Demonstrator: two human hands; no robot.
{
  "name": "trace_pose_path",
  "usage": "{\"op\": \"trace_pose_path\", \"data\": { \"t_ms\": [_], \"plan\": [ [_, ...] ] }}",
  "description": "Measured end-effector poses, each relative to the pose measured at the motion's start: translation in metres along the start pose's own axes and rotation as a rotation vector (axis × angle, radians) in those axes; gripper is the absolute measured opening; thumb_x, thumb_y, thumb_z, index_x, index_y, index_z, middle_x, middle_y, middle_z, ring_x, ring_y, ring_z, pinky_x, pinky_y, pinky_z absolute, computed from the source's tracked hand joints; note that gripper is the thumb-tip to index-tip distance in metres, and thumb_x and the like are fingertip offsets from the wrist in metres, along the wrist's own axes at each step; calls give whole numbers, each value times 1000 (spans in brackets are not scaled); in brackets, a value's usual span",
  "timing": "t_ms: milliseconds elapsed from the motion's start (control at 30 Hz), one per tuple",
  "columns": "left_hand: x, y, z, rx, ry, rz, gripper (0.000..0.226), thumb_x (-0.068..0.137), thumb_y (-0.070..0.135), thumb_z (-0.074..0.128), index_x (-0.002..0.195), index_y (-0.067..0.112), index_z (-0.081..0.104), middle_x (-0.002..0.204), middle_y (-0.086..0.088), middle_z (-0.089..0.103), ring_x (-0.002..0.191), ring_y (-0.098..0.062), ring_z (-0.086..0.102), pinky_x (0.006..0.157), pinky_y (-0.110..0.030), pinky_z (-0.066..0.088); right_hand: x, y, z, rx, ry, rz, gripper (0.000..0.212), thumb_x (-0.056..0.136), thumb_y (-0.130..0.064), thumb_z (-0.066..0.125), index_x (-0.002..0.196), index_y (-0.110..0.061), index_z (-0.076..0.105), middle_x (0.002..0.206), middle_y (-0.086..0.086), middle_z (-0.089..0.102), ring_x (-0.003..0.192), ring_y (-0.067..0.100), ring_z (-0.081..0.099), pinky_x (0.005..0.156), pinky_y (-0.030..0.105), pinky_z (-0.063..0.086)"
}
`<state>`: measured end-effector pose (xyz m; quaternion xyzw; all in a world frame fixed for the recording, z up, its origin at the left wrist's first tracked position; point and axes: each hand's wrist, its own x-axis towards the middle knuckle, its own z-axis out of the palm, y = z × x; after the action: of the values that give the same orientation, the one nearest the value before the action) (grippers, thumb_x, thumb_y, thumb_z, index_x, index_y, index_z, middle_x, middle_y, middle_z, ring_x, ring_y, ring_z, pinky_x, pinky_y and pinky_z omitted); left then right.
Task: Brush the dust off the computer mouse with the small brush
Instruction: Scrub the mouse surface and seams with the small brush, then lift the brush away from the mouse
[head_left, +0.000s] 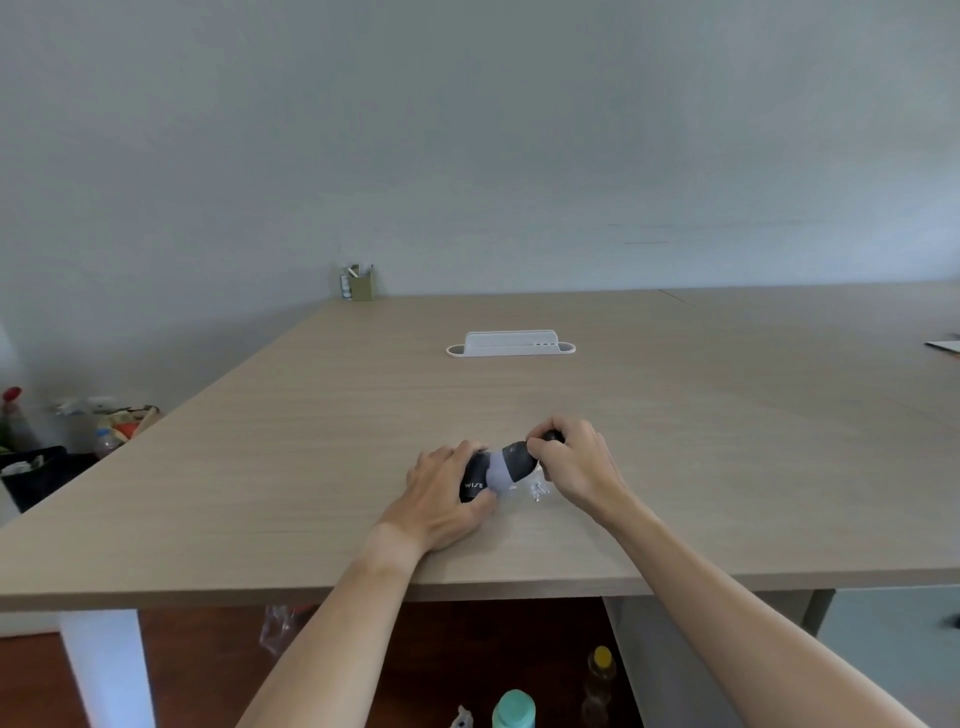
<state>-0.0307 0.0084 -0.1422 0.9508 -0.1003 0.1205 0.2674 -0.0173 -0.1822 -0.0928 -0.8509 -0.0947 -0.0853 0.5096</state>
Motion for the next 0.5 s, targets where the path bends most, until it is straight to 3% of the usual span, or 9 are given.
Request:
{"op": "trace_pose_path", "data": {
  "t_ms": [133,300,433,500],
  "plan": [
    [-3,4,-3,-43,6,-21,55,79,55,50,130,35,43,123,5,51,117,-20,38,99,-33,30,2,6,-1,-95,62,-18,14,87,-9,53,87,-11,67,77,-6,62,74,13,54,54,17,34],
    [-4,6,-3,-48,47,-23,45,82,54,56,121,34,46,118,11,52,114,-18,41,96,-32,31,-2,11,-12,-133,177,-98,18,91,-7,47,97,-9,65,84,-2,64,74,10,53,55,12,37],
    [-6,7,0,-59,73,-13,47,77,59,53,119,37,47,116,12,54,112,-17,44,95,-31,31,-10,26,-19,-250,208,-170,29,95,-6,44,121,-7,56,94,8,67,80,19,54,63,26,37],
    [-7,7,1,-62,69,-9,49,78,59,53,122,39,47,119,12,54,114,-16,44,97,-30,30,-14,34,-20,-311,218,-222,16,95,-7,45,105,-8,57,82,5,63,70,23,53,55,32,37]
  ]
}}
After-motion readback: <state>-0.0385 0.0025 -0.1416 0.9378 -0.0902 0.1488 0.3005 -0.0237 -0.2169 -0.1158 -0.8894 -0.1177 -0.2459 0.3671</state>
